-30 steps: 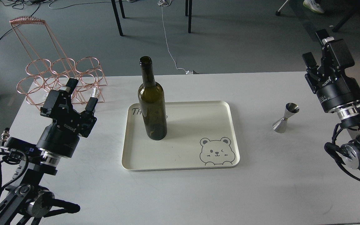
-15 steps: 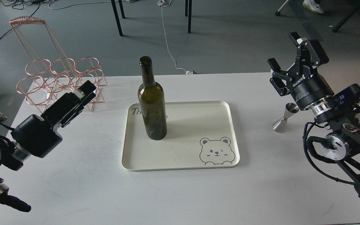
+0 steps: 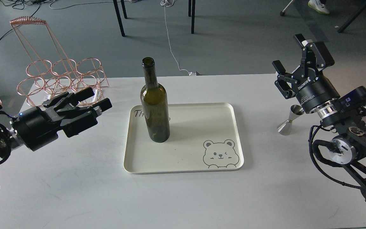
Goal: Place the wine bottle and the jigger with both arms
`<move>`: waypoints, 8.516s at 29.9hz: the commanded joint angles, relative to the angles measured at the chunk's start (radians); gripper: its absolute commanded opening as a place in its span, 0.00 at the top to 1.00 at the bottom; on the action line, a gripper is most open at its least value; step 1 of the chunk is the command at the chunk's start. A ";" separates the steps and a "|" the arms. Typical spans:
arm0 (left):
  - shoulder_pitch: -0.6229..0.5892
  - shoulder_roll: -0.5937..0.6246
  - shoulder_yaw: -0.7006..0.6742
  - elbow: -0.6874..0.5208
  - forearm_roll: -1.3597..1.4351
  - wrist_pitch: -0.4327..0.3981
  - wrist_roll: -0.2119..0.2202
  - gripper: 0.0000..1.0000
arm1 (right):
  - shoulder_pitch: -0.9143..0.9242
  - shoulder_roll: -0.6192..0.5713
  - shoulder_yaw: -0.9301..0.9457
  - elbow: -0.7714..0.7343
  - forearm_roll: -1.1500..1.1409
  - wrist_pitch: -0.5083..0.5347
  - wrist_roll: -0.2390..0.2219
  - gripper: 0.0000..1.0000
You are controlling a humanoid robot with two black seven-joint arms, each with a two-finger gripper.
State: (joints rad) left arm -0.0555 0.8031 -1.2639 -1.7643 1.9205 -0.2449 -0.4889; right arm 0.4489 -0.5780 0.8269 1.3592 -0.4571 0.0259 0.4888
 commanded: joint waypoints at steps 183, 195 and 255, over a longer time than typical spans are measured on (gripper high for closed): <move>-0.997 0.018 0.623 0.856 -0.040 0.032 0.000 0.83 | -0.036 0.003 0.008 0.001 -0.011 -0.012 0.000 0.01; -0.965 0.002 0.621 0.904 -0.040 0.056 0.000 0.82 | -0.052 0.003 0.015 0.005 -0.012 -0.018 0.000 0.01; -0.896 -0.064 0.618 0.982 -0.058 0.090 0.000 0.07 | -0.072 0.003 0.021 0.006 -0.012 -0.018 0.000 0.02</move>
State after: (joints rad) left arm -0.9491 0.7326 -0.6422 -0.7750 1.8643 -0.1547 -0.4888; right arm 0.3775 -0.5753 0.8481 1.3653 -0.4694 0.0077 0.4886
